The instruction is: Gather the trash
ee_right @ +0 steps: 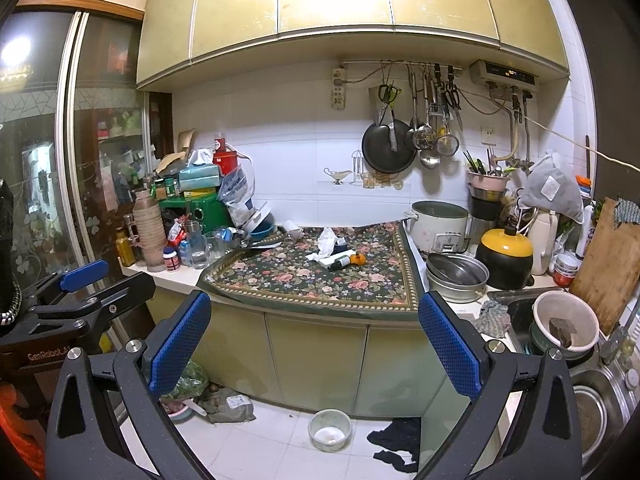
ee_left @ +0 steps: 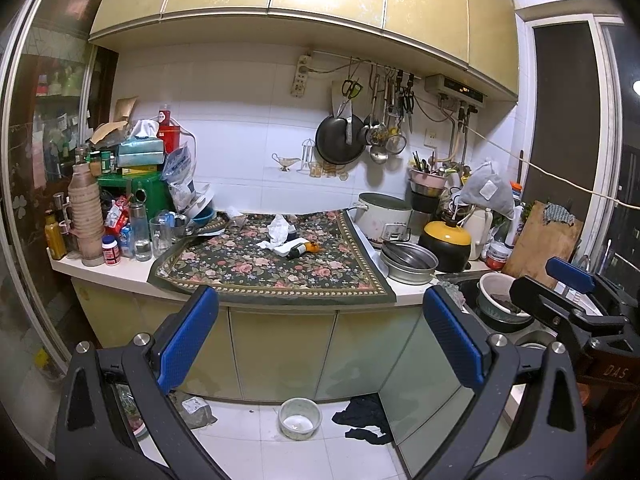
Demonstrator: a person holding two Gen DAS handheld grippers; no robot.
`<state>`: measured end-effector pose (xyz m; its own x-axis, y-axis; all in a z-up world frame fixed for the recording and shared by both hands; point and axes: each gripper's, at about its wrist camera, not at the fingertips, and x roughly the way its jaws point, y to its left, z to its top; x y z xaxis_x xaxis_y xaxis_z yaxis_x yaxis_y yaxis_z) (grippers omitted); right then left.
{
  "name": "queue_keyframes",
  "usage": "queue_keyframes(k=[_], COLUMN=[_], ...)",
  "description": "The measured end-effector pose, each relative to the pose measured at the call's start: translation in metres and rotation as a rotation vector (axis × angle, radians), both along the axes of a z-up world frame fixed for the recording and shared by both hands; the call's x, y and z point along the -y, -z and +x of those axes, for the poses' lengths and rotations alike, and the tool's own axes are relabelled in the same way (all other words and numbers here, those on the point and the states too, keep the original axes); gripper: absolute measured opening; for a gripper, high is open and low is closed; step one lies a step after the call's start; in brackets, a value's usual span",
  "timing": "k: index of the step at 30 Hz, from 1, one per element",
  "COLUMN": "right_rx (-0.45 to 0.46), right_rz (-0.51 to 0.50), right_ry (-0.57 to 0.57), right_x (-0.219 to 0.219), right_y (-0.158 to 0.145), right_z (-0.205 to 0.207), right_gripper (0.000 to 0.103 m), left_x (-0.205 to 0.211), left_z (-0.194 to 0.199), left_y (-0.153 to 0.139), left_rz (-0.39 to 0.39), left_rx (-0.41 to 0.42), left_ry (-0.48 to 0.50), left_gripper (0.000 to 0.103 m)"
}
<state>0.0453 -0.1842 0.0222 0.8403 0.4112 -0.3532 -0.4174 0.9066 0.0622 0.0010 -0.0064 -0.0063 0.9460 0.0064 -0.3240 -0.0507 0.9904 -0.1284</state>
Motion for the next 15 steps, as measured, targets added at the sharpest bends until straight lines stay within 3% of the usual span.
queue_keyframes(k=[15], right_rx=[-0.005], right_rz=[0.010], right_ry=[-0.003], right_x=[-0.0005], right_y=[-0.0002], right_z=[0.0021], right_gripper=[0.103], left_x=[0.0044], left_z=[0.0080], left_y=[-0.0082], left_rz=[-0.003], left_rx=[-0.004], left_ry=[0.004], left_gripper=[0.103])
